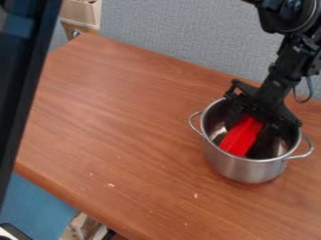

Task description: Put the red object in the metal pot

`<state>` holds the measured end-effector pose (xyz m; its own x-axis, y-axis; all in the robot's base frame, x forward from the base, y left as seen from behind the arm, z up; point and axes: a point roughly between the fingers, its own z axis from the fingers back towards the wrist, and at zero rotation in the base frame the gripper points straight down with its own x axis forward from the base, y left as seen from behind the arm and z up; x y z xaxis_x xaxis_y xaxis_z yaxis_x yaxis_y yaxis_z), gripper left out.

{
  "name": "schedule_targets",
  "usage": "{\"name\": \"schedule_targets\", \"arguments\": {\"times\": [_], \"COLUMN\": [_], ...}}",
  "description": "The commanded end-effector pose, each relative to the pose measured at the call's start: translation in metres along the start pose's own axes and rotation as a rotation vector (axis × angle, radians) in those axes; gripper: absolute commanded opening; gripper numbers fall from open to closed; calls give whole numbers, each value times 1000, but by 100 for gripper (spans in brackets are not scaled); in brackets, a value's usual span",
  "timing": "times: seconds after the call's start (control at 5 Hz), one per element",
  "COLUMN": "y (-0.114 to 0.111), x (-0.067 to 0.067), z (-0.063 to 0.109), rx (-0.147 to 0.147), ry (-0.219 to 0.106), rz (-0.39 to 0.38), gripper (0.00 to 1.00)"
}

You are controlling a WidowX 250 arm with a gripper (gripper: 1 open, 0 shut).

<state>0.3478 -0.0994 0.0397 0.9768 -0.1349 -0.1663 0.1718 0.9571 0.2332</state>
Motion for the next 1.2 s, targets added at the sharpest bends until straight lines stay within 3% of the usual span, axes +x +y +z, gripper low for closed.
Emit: {"name": "schedule_targets", "arguments": {"times": [0.0,1.0], "y": [9,7], "x": [9,16], "z": [17,4], "rx": [-13,-18], "ry": [-57,-40], "rz": [34,68], "gripper": [0,0]}}
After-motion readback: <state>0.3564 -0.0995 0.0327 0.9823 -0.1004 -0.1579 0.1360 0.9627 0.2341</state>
